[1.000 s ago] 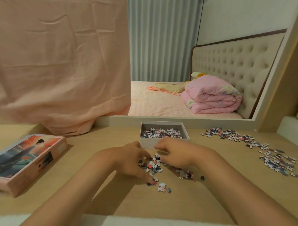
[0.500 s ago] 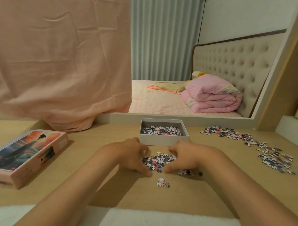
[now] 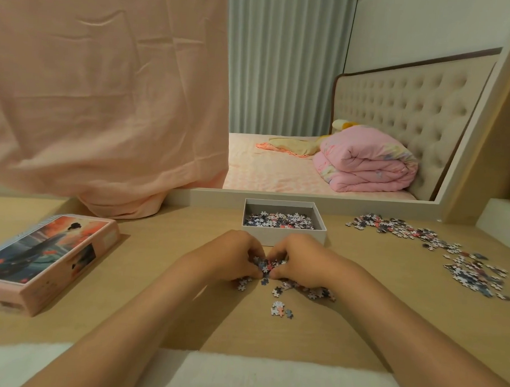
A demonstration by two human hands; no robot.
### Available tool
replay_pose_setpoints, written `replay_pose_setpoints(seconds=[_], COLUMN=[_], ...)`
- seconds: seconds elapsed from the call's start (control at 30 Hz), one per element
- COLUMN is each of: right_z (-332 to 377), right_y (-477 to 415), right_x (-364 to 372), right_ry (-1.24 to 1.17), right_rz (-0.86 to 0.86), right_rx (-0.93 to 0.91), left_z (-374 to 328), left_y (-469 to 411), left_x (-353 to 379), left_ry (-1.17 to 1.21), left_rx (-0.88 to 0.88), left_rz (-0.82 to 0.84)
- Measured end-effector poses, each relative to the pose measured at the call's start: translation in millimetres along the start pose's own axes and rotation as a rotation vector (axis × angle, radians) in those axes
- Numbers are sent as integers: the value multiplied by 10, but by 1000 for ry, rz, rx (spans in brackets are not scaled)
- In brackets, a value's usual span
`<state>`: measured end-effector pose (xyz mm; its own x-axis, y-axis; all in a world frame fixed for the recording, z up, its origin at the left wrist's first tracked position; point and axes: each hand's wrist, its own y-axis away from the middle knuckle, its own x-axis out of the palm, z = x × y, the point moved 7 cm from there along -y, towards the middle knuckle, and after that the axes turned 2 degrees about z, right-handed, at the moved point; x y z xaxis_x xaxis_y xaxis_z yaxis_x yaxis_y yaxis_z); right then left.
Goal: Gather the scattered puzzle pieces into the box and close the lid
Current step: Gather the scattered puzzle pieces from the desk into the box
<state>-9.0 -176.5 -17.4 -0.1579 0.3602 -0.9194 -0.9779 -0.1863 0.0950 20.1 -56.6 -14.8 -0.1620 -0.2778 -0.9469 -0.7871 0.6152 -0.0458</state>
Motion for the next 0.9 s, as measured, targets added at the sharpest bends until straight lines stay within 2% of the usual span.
replay_pose_setpoints(seconds=[0.17, 0.33, 0.5, 0.67, 0.83, 0.9], right_z=[-35, -87, -160, -211, -321, -339], right_y=[1, -17, -21, -209, -530, -621], right_x=[-67, -88, -197, -594, -800, -756], right_ry=[-84, -198, -465, -660, -534, -449], right_rz=[-94, -106, -145, -325, -467, -405], right_rx=[2, 26, 42, 32, 25, 6], left_z=[59, 114, 171, 166, 246, 253], left_y=[-27, -48, -131, -381, -708, -779], left_x=[9, 7, -97, -443, -617, -564], left_ry=[128, 238, 447, 608, 518, 438], left_rx=[-13, -13, -26, -11, -42, -38], left_rz=[-61, -100, -136, -247, -361, -312])
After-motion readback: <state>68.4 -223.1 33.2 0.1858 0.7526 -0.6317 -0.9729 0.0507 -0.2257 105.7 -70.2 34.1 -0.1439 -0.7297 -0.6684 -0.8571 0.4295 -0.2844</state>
